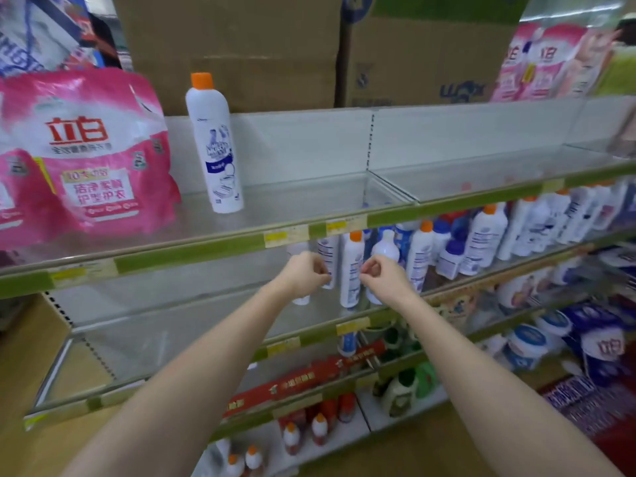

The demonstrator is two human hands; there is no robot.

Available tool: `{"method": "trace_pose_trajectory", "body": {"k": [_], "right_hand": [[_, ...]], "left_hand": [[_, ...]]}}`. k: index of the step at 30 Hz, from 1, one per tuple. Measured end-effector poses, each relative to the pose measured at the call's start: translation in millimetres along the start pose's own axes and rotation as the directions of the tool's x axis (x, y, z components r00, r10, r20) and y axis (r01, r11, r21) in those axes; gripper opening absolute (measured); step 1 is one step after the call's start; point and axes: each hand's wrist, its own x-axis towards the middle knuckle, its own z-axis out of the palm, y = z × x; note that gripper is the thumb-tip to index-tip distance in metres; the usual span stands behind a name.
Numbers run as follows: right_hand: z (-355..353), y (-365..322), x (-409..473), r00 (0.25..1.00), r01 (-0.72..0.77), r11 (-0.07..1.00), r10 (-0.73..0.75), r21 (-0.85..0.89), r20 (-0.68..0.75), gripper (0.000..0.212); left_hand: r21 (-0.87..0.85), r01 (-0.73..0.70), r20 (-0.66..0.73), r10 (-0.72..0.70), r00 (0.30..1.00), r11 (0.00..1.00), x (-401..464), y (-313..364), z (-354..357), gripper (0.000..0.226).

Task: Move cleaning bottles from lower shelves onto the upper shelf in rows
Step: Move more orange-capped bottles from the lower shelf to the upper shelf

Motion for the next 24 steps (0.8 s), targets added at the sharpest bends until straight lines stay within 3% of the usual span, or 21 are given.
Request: {"method": "trace_pose_trajectory", "body": {"k": [11, 24], "right_hand": [[3, 81, -12, 0.990, -0.126, 0.991, 0.122, 0.040, 0.074, 0.010], [-55, 180, 12, 0.981, -0.139, 0.990, 0.132, 0.038, 0.143, 0.010]], "left_hand": [[0.083, 0.064, -0.034, -0.061, 0.998, 0.994, 8, 9, 90, 0.006], [0.161, 0.139, 0.021, -0.145, 0.989, 0.977, 31, 76, 177, 0.012]]}}
